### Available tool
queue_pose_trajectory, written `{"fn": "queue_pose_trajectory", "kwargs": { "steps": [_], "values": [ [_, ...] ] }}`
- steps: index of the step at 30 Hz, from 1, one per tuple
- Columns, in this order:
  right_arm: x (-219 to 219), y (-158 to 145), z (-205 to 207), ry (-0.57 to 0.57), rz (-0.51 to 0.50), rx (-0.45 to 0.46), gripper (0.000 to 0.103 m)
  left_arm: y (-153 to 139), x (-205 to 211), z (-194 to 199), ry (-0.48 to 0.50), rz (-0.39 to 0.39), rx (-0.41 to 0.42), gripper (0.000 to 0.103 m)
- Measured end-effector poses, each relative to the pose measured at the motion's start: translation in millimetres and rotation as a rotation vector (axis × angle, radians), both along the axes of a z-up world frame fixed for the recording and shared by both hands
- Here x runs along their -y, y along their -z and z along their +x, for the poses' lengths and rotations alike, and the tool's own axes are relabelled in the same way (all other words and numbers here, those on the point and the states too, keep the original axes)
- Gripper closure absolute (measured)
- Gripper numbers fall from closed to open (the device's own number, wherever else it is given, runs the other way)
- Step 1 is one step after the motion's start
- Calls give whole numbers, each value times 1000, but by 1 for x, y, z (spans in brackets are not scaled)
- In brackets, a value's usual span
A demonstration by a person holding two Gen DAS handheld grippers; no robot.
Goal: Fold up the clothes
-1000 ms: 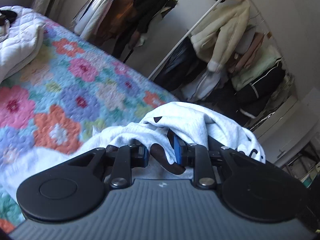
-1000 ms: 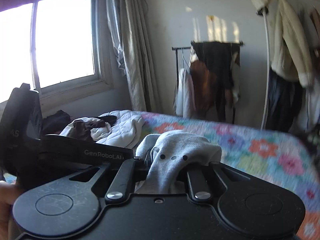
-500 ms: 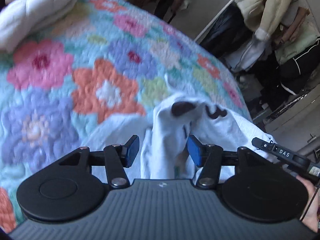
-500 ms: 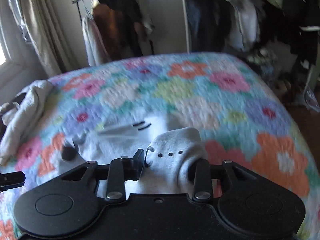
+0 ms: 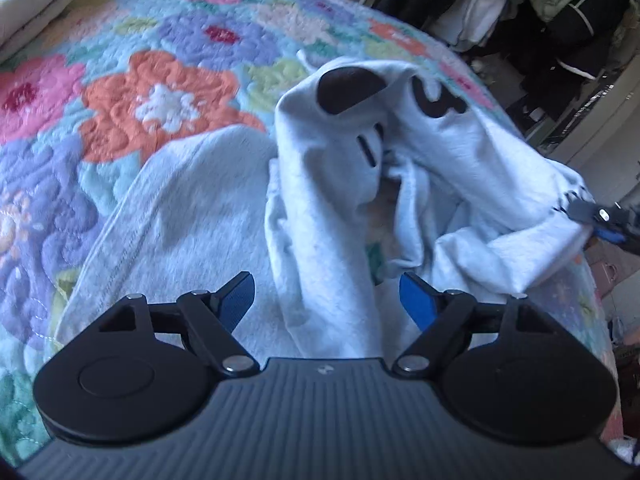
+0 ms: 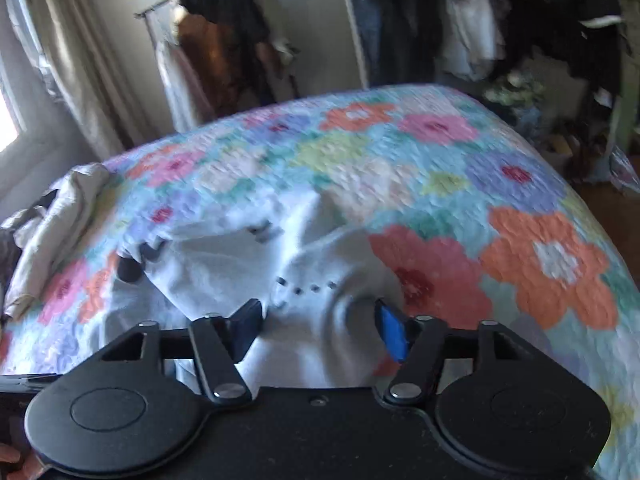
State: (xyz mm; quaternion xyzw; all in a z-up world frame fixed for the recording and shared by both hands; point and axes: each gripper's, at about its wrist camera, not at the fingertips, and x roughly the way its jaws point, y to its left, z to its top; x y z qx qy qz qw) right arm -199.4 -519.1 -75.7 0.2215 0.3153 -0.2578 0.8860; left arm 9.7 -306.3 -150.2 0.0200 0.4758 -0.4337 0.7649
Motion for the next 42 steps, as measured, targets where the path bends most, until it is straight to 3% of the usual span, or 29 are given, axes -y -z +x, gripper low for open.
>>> {"fn": "queue_pose_trajectory", "kwargs": {
  "steps": [7, 10, 11, 12, 14, 15, 17, 20, 23, 25, 28, 32, 36, 37, 38, 42],
  "values": [
    [-8, 21, 2, -59, 106, -48, 23, 11, 23, 2, 4, -2, 69, 23],
    [-9, 44, 22, -84, 80, -128, 23, 15, 33, 4, 6, 16, 100, 27],
    [-10, 52, 27, -89, 67, -164, 23, 16, 35, 5, 2, 22, 112, 37],
    [-10, 60, 32, -90, 57, -193, 23, 16, 37, 5, 1, 34, 130, 55],
    [-10, 69, 39, -104, 46, -207, 33, 16, 39, 6, -3, 57, 165, 74],
    [-9, 71, 41, -110, 39, -204, 37, 15, 38, 8, -7, 54, 165, 78],
    [-11, 69, 42, -114, -8, -190, 59, 14, 34, 13, -29, 27, 149, 86],
    [-14, 58, 40, -99, -112, -144, 79, 3, 26, 19, -81, 17, 201, 91],
    [-11, 32, 31, -60, -242, -86, 84, -21, 15, 23, -127, 3, 309, 94],
    [-6, 11, 24, -20, -322, -40, 85, -44, 0, 27, -185, -67, 314, 97],
    [7, -21, 21, 22, -367, 25, 85, -75, -17, 24, -223, -157, 335, 97],
    [13, -59, 39, -41, -517, 27, 86, -97, -25, 24, -231, -179, 378, 97],
    [32, -89, 67, -92, -583, 52, 84, -116, -30, 30, -267, -227, 406, 97],
    [39, -90, 75, -93, -584, 63, 78, -116, -27, 33, -269, -219, 399, 97],
    [44, -85, 84, -91, -576, 62, 65, -114, -22, 40, -269, -198, 380, 97],
    [39, -53, 104, -71, -536, -100, 61, -73, 8, 71, -232, -47, 289, 96]
  ]
}}
